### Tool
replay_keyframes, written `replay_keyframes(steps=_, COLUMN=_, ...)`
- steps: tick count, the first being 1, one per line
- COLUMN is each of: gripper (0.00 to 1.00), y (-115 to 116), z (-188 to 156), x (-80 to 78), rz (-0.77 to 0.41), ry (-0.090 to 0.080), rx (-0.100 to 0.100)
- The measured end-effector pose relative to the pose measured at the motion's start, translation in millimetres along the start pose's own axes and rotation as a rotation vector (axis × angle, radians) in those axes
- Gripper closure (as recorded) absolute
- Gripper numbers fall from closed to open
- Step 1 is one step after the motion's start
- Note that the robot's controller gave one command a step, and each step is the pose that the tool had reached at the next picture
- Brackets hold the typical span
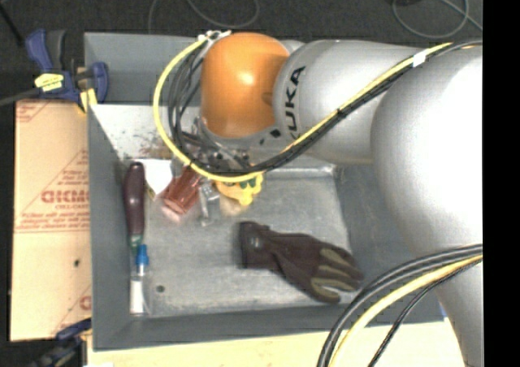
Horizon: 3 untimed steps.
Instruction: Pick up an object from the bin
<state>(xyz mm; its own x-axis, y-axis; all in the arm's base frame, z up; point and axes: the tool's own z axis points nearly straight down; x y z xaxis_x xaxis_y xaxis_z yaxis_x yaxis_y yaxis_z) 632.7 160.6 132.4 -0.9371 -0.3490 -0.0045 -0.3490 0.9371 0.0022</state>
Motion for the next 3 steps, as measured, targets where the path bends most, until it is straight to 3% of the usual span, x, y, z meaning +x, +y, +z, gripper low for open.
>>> replay_keyframes(steps=1, gripper=0.0, y=-19, z=-12, x=-7.6, rz=0.02, ry=-0.005, rx=0.003)
replay_keyframes(steps=2, gripper=0.0, y=-17, z=27, x=-4.3, rz=-0.22, ry=-0.012, rx=0.003)
replay_keyframes(steps=3, gripper=1.0, y=-26, z=59, x=8.8, rz=-0.104, ry=-0.013, rx=0.001)
